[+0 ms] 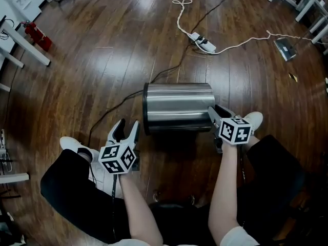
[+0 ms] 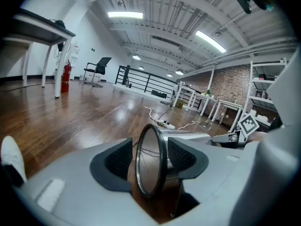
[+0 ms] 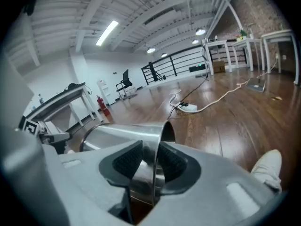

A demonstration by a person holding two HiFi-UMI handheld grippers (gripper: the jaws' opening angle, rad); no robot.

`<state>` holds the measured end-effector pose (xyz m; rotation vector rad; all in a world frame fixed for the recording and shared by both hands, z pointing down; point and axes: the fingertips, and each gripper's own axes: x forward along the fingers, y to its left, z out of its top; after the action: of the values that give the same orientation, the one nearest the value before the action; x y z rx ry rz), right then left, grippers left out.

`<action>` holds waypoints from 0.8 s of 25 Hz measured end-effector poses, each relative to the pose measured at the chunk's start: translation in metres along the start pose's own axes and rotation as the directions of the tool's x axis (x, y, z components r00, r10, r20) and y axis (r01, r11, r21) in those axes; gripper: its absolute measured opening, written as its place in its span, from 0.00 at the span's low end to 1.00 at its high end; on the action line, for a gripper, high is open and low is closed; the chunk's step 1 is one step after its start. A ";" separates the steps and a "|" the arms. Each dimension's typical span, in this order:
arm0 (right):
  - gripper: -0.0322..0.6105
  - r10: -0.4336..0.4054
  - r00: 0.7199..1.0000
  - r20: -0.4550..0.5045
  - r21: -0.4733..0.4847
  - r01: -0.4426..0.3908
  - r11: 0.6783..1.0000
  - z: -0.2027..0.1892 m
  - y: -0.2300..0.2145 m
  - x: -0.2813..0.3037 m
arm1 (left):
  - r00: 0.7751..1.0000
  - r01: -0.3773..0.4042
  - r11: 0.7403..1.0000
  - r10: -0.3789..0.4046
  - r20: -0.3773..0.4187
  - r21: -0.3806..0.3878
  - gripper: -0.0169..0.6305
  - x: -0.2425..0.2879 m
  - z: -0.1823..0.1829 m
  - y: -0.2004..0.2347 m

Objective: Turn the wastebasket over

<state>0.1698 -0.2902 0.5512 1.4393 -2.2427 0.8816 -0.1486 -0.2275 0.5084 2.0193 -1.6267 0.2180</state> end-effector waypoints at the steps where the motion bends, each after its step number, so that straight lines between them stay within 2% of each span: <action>1: 0.21 -0.023 1.000 0.020 -0.022 0.023 1.000 0.001 0.001 0.000 | 1.000 0.019 1.000 -0.019 -0.009 0.003 0.42 0.003 -0.002 -0.006; 3: 0.21 -0.058 0.997 0.046 -0.074 0.061 0.995 0.002 0.006 0.000 | 0.999 0.036 0.999 -0.036 -0.021 0.007 0.39 0.011 -0.009 -0.014; 6: 0.32 -0.064 0.997 0.047 -0.103 0.068 0.992 0.003 0.012 -0.005 | 0.999 0.033 0.998 -0.032 0.030 -0.046 0.40 0.025 -0.013 -0.017; 9: 0.32 -0.092 0.995 0.031 -0.089 0.095 0.992 0.004 0.006 -0.016 | 0.999 0.032 0.992 -0.026 0.045 -0.121 0.41 0.036 -0.023 -0.019; 12: 0.32 -0.118 0.993 0.005 -0.050 0.118 0.992 0.001 -0.003 -0.027 | 1.000 0.011 0.995 -0.008 0.023 -0.103 0.39 0.041 -0.034 -0.022; 15: 0.32 -0.085 0.996 -0.039 -0.003 0.085 0.996 -0.014 -0.002 -0.020 | 0.999 0.029 0.995 -0.025 0.048 -0.096 0.34 0.046 -0.031 -0.026; 16: 0.30 -0.074 0.996 -0.045 0.007 0.074 0.997 -0.019 0.001 -0.017 | 0.998 0.044 0.994 -0.039 0.057 -0.100 0.30 0.048 -0.028 -0.028; 17: 0.22 -0.068 0.997 -0.041 0.014 0.069 0.998 -0.021 0.004 -0.015 | 0.997 0.059 0.993 -0.053 0.062 -0.105 0.22 0.050 -0.026 -0.030; 20: 0.20 -0.062 0.997 -0.045 -0.022 0.061 0.998 -0.023 0.005 -0.013 | 0.994 0.100 0.987 -0.093 0.059 -0.129 0.20 0.053 -0.025 -0.030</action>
<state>0.1696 -0.2645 0.5589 1.4556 -2.1564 0.8603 -0.1015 -0.2568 0.5436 2.0122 -1.5278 0.0211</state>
